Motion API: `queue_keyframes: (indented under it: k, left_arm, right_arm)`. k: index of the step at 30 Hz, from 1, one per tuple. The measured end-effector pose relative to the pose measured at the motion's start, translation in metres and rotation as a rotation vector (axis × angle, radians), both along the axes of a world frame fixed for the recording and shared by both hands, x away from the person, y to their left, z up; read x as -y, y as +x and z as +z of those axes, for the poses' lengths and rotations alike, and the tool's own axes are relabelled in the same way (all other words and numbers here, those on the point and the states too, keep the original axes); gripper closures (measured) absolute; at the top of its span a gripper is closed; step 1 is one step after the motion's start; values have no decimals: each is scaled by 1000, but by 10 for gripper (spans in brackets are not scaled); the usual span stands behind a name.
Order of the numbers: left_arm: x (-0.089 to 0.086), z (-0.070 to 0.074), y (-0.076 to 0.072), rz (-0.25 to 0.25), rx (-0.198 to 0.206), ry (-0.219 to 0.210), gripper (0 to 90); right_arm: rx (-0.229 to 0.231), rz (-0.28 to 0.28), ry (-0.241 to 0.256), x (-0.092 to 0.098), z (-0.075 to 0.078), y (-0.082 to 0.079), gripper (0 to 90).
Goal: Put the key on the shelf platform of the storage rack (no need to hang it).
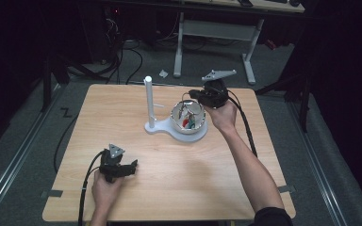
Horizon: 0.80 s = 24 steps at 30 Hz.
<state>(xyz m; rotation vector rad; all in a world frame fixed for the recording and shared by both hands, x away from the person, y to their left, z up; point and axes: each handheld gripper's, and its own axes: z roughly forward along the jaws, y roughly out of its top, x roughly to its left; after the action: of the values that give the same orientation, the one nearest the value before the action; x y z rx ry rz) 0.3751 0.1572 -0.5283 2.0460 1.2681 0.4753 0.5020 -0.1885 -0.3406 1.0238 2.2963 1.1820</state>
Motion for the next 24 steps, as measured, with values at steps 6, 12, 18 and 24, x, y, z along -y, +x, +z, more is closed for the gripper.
queue_keyframes:
  k: [6, 12, 18, 24]
  left_arm:
    - [0, 0, 0, 0, -1, 0, 186]
    - [0, 0, 0, -1, -1, 0, 186]
    - [0, 0, 0, -2, -1, 1, 186]
    - [0, 0, 0, -1, 0, -2, 186]
  right_arm:
    - [-12, -12, -22, -1, -12, 3, 876]
    - [-30, -13, -31, -4, -22, 5, 875]
    - [-49, -12, -33, -7, -32, 6, 875]
    - [-72, -7, -30, -9, -42, 7, 875]
